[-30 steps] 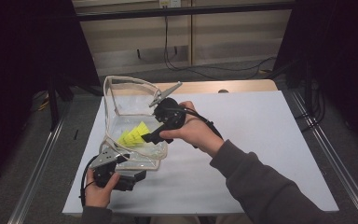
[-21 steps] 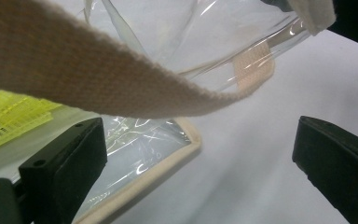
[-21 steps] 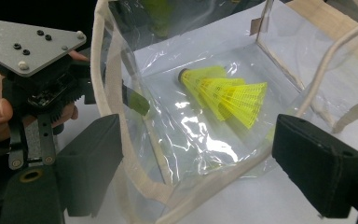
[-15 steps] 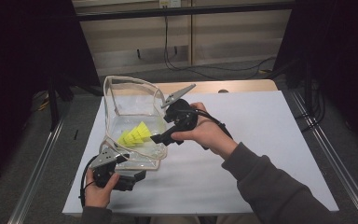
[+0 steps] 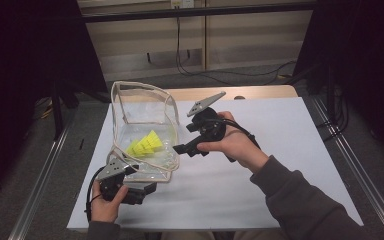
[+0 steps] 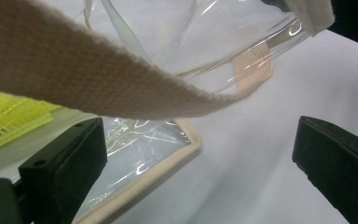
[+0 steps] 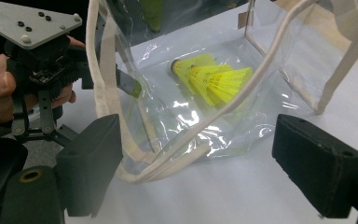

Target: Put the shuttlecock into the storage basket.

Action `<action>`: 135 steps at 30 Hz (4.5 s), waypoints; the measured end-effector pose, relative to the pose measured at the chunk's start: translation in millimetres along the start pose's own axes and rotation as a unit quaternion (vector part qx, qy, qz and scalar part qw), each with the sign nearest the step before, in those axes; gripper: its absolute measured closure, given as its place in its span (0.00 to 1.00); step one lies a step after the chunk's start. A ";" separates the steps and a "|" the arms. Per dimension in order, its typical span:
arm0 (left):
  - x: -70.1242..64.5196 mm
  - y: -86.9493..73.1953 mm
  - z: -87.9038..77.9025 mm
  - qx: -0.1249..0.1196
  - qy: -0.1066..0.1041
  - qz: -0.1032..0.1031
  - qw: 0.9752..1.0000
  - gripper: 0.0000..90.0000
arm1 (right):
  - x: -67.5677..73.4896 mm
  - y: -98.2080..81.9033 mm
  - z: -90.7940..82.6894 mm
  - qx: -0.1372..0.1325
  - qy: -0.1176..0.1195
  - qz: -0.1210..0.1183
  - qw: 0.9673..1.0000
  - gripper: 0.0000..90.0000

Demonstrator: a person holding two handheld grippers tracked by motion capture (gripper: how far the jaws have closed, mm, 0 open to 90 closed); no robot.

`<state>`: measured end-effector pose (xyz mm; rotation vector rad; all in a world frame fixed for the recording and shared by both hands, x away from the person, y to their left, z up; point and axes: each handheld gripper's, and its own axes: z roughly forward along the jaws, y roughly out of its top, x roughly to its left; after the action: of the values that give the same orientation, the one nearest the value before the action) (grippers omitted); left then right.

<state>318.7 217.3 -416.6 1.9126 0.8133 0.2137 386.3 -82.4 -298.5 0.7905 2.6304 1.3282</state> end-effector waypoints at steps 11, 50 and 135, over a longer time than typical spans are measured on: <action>0.2 -0.3 0.0 0.001 0.000 0.001 1.000 0.03 | -8.6 -13.3 -10.7 -0.006 -0.008 0.006 1.000 0.17; -0.3 0.0 -0.2 0.001 0.001 0.001 1.000 0.03 | -31.8 -76.2 -26.3 -0.024 -0.030 0.027 0.999 0.17; -1.6 0.1 2.5 0.004 0.000 0.002 1.000 0.03 | -45.8 -204.8 -61.1 -0.043 -0.082 0.077 0.993 0.15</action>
<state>318.7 214.5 -417.3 1.9218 0.8112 0.2145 324.0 -248.9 -425.7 1.0590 2.4115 1.3382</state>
